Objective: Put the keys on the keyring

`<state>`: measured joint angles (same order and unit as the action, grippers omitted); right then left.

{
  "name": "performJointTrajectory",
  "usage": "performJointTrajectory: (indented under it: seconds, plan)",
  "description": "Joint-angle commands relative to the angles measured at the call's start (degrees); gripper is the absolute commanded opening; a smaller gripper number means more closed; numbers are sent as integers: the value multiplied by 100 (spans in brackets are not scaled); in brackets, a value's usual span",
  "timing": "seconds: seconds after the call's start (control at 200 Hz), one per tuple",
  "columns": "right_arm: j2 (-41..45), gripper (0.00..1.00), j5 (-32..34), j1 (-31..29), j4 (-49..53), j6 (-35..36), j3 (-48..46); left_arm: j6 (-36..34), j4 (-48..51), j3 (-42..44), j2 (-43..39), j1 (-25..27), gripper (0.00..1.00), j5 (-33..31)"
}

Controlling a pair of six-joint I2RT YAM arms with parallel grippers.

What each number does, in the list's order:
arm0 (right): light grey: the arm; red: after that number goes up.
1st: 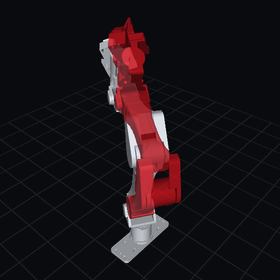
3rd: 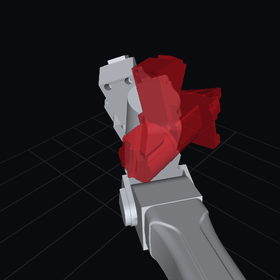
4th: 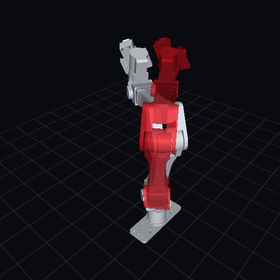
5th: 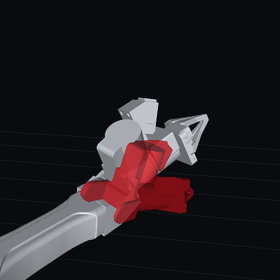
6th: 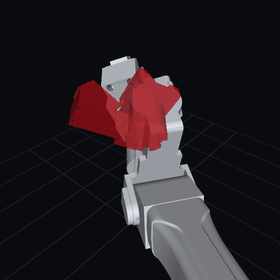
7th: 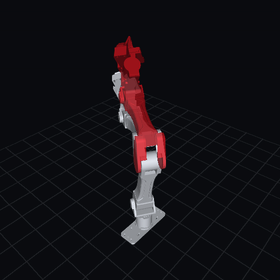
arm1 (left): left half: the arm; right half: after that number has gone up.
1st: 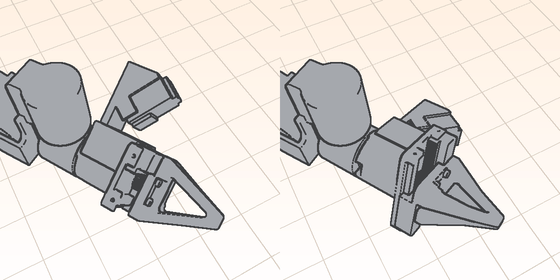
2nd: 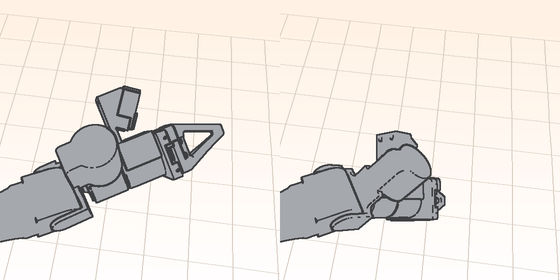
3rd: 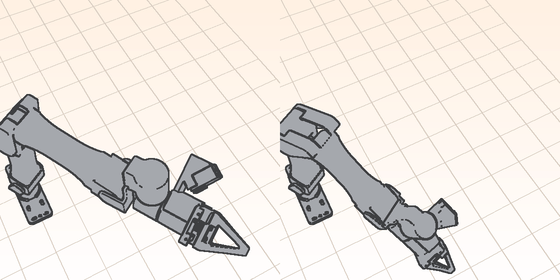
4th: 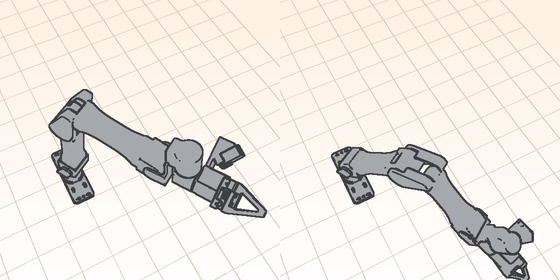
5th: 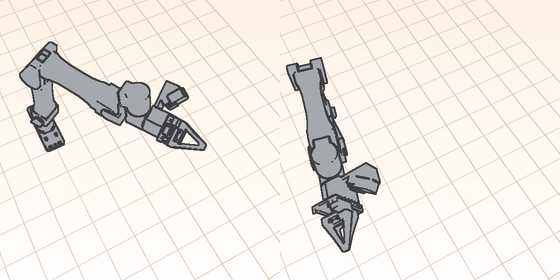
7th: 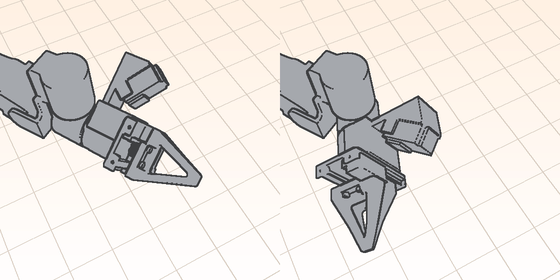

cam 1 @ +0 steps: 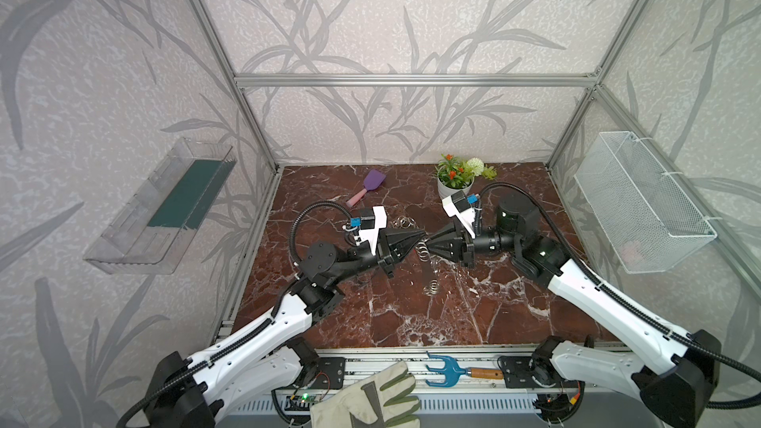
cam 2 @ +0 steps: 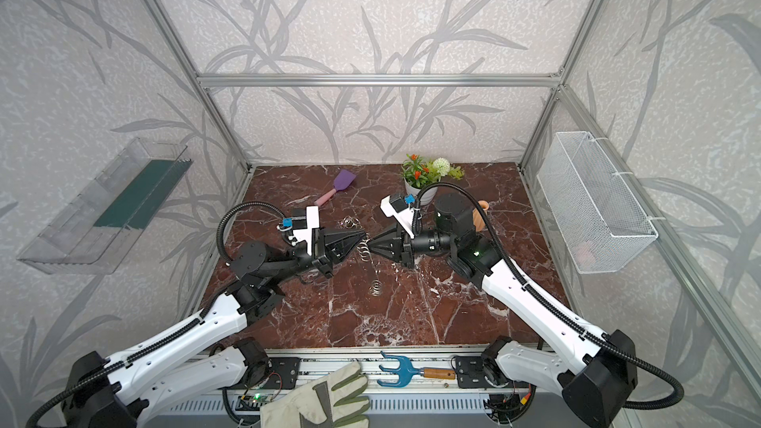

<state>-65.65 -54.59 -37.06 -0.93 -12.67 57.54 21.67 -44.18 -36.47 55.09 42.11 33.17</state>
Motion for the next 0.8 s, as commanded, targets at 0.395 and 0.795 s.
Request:
performJointTrajectory:
  seconds: [0.395,0.795]
  plan:
    - [173,36,269,-99,626,353,203,-102,-193,321,-109,89,0,-273]
    - [851,48,907,58,1616,847,400,-112,-31,493,-264,101,0,-371]
